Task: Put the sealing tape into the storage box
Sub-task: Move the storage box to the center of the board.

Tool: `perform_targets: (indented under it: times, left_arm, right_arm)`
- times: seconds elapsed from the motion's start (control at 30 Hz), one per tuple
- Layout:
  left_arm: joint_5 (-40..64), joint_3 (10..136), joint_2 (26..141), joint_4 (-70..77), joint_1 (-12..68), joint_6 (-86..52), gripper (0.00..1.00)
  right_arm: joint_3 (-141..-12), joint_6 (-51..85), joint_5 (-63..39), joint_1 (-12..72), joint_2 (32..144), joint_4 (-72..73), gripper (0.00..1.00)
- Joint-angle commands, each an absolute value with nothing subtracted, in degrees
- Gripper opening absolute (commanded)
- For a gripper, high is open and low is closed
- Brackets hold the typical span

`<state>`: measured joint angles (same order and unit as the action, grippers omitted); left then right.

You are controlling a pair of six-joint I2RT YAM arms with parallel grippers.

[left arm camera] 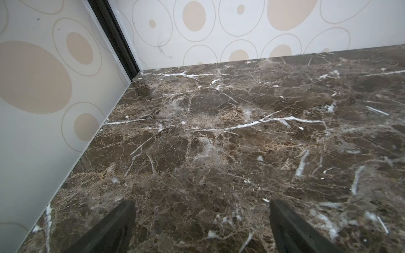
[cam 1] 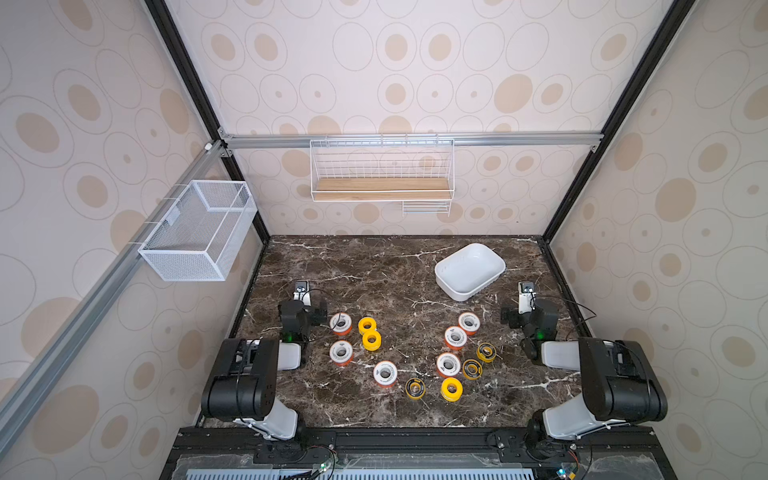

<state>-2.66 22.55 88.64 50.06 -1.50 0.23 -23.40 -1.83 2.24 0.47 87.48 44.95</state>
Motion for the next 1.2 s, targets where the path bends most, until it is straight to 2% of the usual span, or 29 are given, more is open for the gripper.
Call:
perform_targets:
  times: [0.0,0.83,1.07,1.17]
  left_arm:
    - [-2.3,23.6,88.5,49.8,-1.7,-0.4,0.99]
    - [-2.8,23.5,88.5,50.1,-1.7,-0.5,0.99]
    - [-9.8,22.4,81.8,45.9,-1.7,-3.5,0.99]
    - [-12.1,23.3,78.3,41.3,-1.7,-4.6,0.99]
  right_arm:
    - [-24.3,-2.1,2.6,0.7,87.9,44.7,1.0]
    - [-24.0,-2.1,3.1,0.7,87.7,45.2,1.0]
    - [-26.0,1.8,10.9,0.7,80.3,34.3,1.0]
    - [-30.5,5.1,13.3,0.7,79.0,23.4,1.0]
